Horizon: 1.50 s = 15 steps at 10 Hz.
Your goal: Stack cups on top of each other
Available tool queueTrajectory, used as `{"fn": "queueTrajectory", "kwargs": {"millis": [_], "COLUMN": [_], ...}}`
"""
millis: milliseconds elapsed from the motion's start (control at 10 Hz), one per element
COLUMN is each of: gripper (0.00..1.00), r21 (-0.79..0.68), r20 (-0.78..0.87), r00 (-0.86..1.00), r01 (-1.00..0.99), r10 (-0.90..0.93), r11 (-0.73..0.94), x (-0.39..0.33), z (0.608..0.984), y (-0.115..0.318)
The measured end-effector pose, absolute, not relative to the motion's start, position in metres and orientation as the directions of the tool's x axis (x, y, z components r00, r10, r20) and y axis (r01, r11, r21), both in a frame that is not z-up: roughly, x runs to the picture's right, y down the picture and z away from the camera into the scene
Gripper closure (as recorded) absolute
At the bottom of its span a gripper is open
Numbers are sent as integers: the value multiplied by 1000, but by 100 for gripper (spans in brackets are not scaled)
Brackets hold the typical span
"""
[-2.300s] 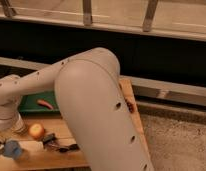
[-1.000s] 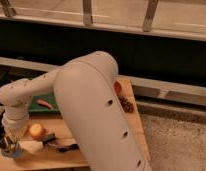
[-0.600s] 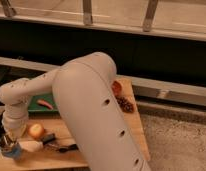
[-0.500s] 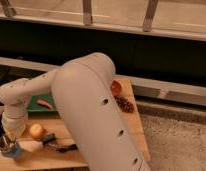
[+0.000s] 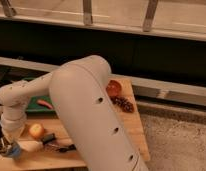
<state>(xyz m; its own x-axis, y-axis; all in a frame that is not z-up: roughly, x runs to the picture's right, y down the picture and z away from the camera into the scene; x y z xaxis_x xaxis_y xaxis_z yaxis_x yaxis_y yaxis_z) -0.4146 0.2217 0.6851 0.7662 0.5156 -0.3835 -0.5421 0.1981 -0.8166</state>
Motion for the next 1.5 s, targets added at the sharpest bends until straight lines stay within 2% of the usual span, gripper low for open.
{"fn": "queueTrajectory", "kwargs": {"millis": [100,200,1500], "gripper": [40,40,40], "r21": [-816,-815,-795], "r20": [-386,-388,-418], "r00": [766,766,727], "r01": [-544,-545,-583], "r10": [514,513,544], "r11": [196,196,169], "x": [-414,-414,-398], "z": [686,687,699], "y": [222,223,221]}}
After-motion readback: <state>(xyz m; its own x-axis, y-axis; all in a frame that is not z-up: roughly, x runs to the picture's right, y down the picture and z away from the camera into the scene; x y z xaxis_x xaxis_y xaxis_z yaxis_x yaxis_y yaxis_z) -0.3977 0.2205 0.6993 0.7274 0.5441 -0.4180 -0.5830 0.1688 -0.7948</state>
